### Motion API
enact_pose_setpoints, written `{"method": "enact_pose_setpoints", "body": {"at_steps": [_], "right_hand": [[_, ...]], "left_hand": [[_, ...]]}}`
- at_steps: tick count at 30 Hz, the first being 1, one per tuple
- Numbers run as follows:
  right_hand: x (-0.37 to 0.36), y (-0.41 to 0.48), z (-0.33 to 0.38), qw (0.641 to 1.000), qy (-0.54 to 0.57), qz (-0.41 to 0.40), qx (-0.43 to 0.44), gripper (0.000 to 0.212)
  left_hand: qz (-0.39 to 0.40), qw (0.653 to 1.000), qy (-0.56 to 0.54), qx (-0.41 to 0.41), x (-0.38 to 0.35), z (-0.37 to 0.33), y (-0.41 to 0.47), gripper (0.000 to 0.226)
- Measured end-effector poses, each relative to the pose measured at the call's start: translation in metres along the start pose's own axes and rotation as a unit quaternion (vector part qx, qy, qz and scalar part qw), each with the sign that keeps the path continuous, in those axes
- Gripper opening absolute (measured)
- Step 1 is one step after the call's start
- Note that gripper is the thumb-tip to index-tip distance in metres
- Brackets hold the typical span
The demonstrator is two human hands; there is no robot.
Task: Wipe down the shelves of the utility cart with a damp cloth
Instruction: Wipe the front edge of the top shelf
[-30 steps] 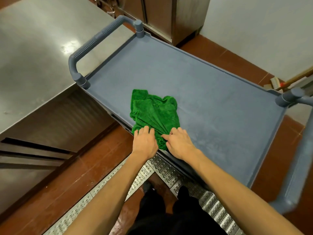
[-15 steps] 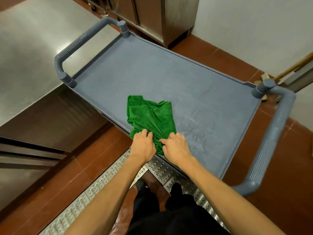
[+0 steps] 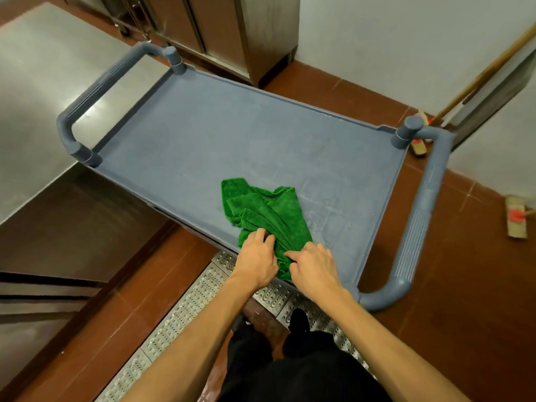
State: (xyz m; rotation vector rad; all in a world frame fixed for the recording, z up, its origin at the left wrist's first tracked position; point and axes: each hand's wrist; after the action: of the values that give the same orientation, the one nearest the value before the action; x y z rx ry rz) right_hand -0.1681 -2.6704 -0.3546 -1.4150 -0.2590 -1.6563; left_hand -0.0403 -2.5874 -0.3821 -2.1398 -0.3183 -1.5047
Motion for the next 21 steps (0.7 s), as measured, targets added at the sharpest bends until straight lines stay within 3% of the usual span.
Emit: {"method": "enact_pose_setpoints", "body": {"at_steps": [7,21], "right_hand": [[0.007,-0.017,-0.013,0.999,0.017,0.002,-0.043,0.042],[0.029,-0.024,-0.037,0.991,0.043,0.042,-0.117,0.040]], "left_hand": [[0.013,0.999,-0.004,-0.036,-0.005,-0.018,0.006,0.029],[0.018,0.993,-0.012,-0.116,-0.016,-0.050,0.023,0.028]]}}
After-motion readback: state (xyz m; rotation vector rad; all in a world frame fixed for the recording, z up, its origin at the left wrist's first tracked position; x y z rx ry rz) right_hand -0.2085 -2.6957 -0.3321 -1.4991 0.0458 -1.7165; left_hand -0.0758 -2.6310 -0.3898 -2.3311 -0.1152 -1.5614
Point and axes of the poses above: each hand's wrist, its own y-axis towards the middle knuckle, its own x-axis out of the back of the hand, z = x × y
